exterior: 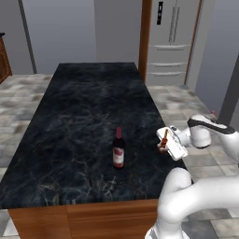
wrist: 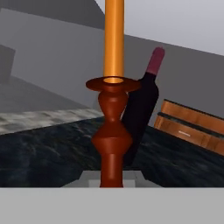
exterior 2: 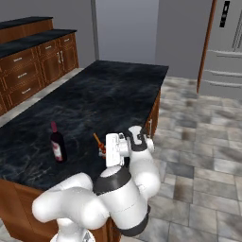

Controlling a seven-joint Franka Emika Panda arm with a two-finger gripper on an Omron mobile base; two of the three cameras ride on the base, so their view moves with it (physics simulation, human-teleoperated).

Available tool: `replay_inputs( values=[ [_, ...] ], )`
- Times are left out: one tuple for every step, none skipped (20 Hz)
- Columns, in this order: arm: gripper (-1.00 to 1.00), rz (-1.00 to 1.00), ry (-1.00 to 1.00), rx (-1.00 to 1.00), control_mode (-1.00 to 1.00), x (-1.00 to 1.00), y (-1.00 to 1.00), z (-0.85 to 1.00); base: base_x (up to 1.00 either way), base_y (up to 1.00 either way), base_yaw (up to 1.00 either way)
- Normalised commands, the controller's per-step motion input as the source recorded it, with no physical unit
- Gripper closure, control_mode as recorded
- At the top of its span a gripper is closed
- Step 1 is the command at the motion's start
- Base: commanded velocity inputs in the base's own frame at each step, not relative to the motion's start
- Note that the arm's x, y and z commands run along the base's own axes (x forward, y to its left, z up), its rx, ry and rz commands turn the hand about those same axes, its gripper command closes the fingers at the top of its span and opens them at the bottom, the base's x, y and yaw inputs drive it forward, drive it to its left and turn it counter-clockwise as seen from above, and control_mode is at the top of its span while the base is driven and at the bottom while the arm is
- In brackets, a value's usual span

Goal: Get the candle and the wine from the cabinet and move them to the dining counter.

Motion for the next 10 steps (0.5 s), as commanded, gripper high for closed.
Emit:
replay_inputs(
  values=[
    [1.00, 0.01, 0.02, 0.00, -1.00, 0.25, 0.16, -0.20, 0.00, 0.00, 0.00],
    [1.00, 0.01, 0.03, 0.00, -1.00, 0.25, 0.16, -0.19, 0.00, 0.00, 0.00],
    [1.00, 0.01, 0.02, 0.00, -1.00, 0.25, 0.15, -0.20, 0.00, 0.00, 0.00],
    [1.00, 0.01, 0.02, 0.00, -1.00, 0.25, 0.14, -0.19, 0.00, 0.00, 0.00],
    [1.00, 0.01, 0.02, 0.00, -1.00, 0.25, 0.13, -0.19, 0.00, 0.00, 0.00],
    [1.00, 0.01, 0.03, 0.00, -1.00, 0.26, 0.12, -0.19, 0.00, 0.00, 0.00],
    [1.00, 0.01, 0.03, 0.00, -1.00, 0.26, 0.13, -0.20, 0.00, 0.00, 0.00],
    [1.00, 0.01, 0.02, 0.00, -1.00, 0.25, 0.14, -0.20, 0.00, 0.00, 0.00],
    [1.00, 0.01, 0.03, 0.00, -1.00, 0.25, 0.14, -0.19, 0.00, 0.00, 0.00],
    [1.00, 0.01, 0.03, 0.00, -1.00, 0.25, 0.16, -0.19, 0.00, 0.00, 0.00]
  ],
)
